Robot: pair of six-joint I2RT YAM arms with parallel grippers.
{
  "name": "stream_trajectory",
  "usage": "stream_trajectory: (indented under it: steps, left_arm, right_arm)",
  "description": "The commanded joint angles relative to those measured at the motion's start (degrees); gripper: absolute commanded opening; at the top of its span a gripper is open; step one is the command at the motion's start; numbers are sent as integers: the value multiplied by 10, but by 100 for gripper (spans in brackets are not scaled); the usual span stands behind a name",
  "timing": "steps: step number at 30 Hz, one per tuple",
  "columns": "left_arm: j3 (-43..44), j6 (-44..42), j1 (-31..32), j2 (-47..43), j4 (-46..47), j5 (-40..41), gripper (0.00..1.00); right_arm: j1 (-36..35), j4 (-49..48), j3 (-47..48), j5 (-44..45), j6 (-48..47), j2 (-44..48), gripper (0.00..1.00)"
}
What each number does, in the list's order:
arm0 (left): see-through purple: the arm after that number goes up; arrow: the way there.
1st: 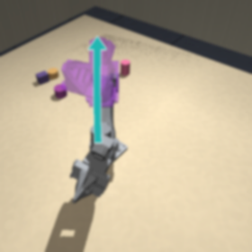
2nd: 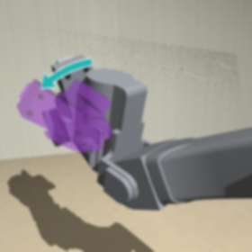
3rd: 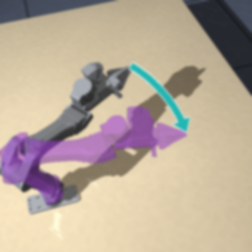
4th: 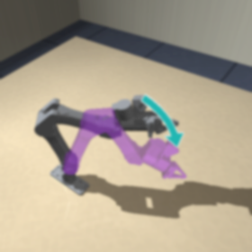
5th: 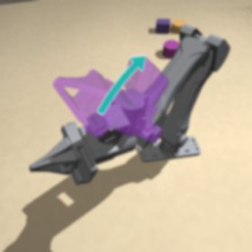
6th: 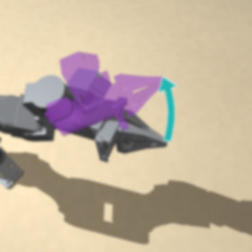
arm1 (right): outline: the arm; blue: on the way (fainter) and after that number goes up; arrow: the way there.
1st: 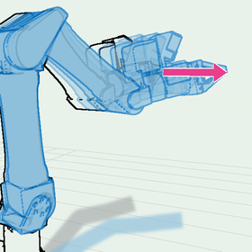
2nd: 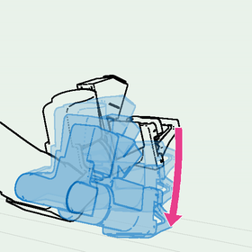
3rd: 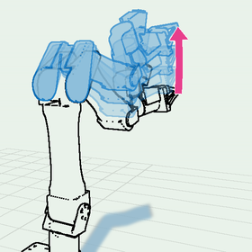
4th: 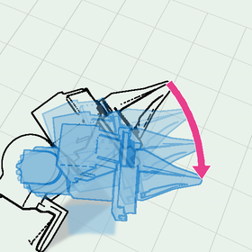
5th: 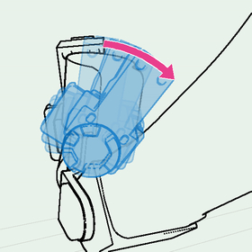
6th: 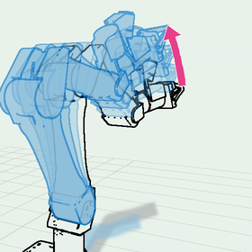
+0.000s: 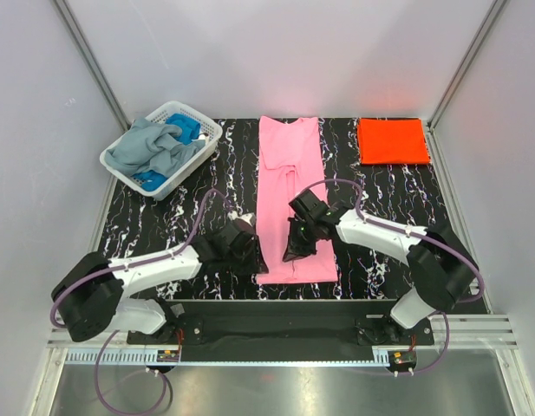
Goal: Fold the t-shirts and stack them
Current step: Fold the tshirt
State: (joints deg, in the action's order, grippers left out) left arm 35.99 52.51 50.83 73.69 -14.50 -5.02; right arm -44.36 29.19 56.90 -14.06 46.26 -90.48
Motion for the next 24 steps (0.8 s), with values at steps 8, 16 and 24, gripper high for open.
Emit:
stream_trajectory:
  steps: [8,16,24]
  left_arm:
    - [-43,11,-2,42,-17,29,25]
    - [-1,6,-1,13,-86,79,25]
    - [24,-5,-2,-7,-72,65,28]
  right_arm:
    - [-13,16,-66,36,-8,14,0]
    - [-24,7,-56,32,-7,21,4]
    - [-26,18,-48,55,-15,1,4]
